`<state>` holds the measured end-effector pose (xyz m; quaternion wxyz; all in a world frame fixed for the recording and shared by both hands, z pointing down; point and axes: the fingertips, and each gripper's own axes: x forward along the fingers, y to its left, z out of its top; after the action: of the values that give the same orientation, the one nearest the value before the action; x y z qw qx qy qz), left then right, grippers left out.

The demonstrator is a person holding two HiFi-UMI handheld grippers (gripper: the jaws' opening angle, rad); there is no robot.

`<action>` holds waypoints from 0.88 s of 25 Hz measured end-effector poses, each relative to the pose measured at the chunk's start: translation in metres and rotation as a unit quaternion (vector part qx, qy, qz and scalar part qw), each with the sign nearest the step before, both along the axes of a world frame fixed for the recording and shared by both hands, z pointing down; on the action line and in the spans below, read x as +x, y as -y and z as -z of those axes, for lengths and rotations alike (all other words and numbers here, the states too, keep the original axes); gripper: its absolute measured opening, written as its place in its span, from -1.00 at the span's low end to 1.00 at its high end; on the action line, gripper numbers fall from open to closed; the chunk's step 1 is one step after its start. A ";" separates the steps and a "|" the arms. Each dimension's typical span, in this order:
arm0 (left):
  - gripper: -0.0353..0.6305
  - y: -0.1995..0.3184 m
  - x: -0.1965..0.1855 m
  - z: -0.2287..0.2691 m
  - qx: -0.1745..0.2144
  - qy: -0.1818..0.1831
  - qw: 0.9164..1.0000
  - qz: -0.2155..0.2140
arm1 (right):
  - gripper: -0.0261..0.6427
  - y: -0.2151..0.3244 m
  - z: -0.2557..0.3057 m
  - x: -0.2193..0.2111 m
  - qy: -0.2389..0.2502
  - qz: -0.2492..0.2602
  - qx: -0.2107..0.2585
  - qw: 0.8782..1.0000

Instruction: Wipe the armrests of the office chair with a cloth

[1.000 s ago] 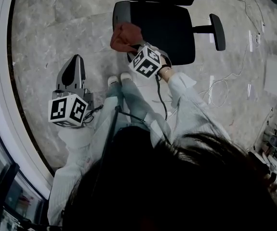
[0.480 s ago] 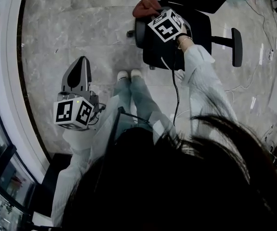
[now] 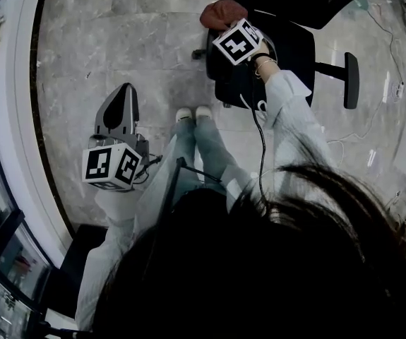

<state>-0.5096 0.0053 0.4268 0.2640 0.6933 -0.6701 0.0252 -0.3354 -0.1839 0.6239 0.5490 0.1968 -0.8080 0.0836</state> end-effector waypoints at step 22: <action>-0.88 -0.008 0.085 0.018 0.026 -0.012 0.998 -0.057 | -0.85 -0.165 0.032 0.061 0.075 0.042 -0.024 0.996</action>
<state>-0.4245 0.0134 0.4093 0.2520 0.7369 -0.6271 0.0148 -0.2742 -0.0191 0.5921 0.4947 0.1421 -0.8521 0.0944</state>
